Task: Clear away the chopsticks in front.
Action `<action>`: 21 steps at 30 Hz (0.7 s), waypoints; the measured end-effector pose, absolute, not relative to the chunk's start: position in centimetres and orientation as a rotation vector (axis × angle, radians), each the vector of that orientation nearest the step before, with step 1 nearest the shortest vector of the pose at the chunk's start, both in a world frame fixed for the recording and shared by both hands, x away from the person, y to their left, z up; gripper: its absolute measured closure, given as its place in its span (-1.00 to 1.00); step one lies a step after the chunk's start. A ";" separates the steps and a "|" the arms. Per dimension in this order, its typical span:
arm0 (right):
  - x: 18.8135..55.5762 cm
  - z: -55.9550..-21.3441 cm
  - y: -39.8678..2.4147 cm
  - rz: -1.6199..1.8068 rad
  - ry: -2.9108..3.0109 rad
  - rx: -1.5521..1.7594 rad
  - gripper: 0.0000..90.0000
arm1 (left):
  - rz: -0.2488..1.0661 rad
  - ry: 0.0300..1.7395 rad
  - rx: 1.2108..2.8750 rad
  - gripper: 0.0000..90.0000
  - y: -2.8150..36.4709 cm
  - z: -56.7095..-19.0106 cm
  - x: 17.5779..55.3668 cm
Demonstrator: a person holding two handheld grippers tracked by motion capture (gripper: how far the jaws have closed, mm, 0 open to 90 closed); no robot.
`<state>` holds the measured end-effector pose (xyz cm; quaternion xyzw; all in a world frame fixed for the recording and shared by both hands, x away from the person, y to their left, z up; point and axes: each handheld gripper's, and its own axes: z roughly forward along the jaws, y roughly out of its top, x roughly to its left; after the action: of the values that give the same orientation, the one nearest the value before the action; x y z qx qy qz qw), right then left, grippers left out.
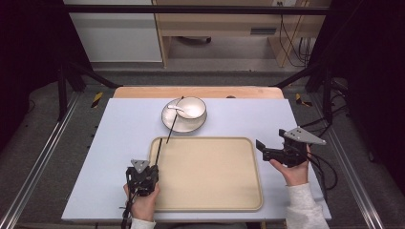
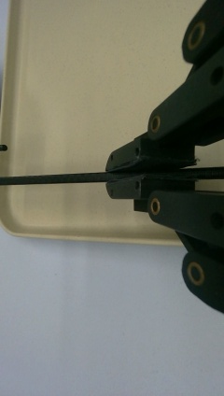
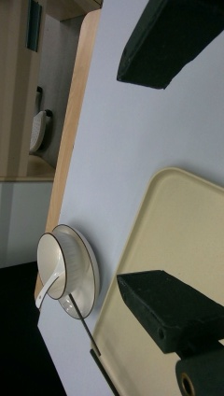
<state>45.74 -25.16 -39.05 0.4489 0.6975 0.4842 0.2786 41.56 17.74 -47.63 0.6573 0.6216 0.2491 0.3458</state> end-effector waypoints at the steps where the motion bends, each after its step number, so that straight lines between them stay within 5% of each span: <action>1: 45.7 -39.1 -25.2 1.299 1.871 1.205 -0.89 | 0.643 1.619 1.705 0.89 17.7 -47.7 41.6; 12: 45.7 -39.0 -25.2 1.301 1.871 1.206 -0.89 | 0.648 1.621 1.720 0.84 17.7 -47.7 41.7; 21: 45.6 -38.9 -25.4 1.304 1.861 1.208 -0.90 | 0.661 1.513 1.698 0.50 18.7 -45.8 42.2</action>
<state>45.61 -25.39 -38.87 0.4507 0.6942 0.4864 0.2799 42.19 18.67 -45.77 0.6641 0.5916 0.2586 0.3769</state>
